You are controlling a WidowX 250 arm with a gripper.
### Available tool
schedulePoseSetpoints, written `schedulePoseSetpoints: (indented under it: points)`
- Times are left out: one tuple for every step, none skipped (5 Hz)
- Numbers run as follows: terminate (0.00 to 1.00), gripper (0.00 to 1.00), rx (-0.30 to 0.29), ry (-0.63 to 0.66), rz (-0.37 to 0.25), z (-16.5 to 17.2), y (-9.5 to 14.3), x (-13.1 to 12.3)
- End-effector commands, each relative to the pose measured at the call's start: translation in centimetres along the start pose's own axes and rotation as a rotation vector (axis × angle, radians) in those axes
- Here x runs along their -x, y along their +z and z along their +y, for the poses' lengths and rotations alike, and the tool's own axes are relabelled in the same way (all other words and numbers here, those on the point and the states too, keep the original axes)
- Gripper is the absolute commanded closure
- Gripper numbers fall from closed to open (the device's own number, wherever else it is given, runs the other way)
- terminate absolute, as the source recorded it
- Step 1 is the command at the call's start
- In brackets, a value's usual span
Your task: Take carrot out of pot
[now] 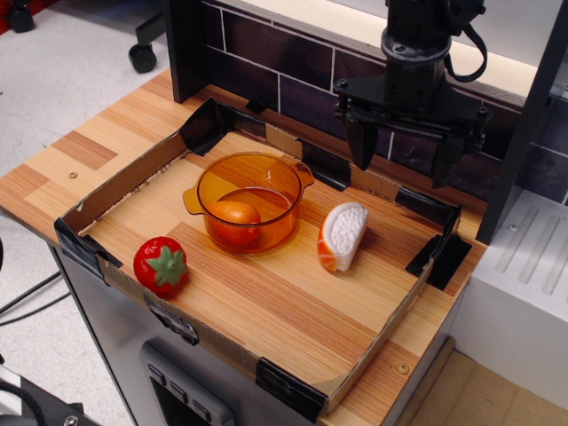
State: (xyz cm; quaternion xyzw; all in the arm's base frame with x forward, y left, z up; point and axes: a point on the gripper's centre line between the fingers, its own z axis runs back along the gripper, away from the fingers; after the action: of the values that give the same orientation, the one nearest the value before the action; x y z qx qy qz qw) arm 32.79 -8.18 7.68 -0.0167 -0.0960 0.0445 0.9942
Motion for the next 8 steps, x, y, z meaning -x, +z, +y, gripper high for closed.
schedulePoseSetpoints:
  points:
    - [0.00,0.00,0.000,0.000,0.000,0.0,0.0,0.0]
    - [0.00,0.00,0.014,0.098,-0.012,0.8,1.7,-0.4]
    - [0.00,0.00,0.002,0.202,-0.028,1.8,2.9,-0.2]
    - [0.00,0.00,0.004,0.344,-0.095,3.2,4.3,0.8]
    - [0.00,0.00,0.007,0.595,-0.160,4.7,5.3,1.8]
    - [0.00,0.00,-0.012,0.820,-0.214,6.3,5.7,2.8]
    - [0.00,0.00,-0.045,1.002,-0.214,7.8,5.2,3.2]
    - [0.00,0.00,-0.083,1.151,-0.191,9.4,4.7,3.1]
